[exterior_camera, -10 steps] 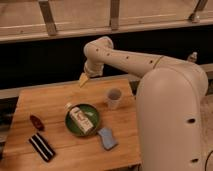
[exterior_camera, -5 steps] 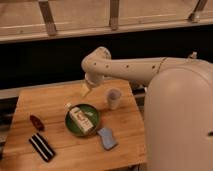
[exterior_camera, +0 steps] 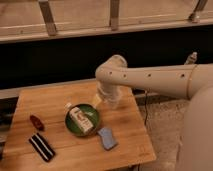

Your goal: Place the white sponge in the ceramic cup

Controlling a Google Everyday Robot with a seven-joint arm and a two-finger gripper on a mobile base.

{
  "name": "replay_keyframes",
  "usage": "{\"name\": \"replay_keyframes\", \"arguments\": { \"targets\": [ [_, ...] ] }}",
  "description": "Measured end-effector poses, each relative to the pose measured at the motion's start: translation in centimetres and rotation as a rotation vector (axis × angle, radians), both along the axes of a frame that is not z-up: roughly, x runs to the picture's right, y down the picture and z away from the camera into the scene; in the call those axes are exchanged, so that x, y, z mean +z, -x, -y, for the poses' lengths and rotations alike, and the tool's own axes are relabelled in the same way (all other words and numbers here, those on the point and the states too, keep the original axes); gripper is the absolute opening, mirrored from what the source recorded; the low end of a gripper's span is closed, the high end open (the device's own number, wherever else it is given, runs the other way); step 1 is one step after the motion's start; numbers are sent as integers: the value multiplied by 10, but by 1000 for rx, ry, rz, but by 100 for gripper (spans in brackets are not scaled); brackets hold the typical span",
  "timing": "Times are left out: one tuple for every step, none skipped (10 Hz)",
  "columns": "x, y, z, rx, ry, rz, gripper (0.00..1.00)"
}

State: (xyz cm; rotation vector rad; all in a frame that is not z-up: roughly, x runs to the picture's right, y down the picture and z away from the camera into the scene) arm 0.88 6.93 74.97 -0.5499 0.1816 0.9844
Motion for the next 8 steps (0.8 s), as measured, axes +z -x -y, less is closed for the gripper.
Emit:
{"name": "replay_keyframes", "arguments": {
  "targets": [
    [-3, -3, -4, -2, 12, -2, 80],
    [-3, 0, -4, -6, 12, 2, 80],
    [-3, 1, -4, -4, 13, 4, 80],
    [-3, 0, -3, -6, 11, 3, 80],
    [-6, -3, -5, -22, 14, -7, 80],
    [-11, -1, -12, -29, 24, -2, 80],
    [-14, -3, -24, -32, 40, 1, 80],
    [-19, -2, -41, -28, 55, 14, 80]
  ]
}}
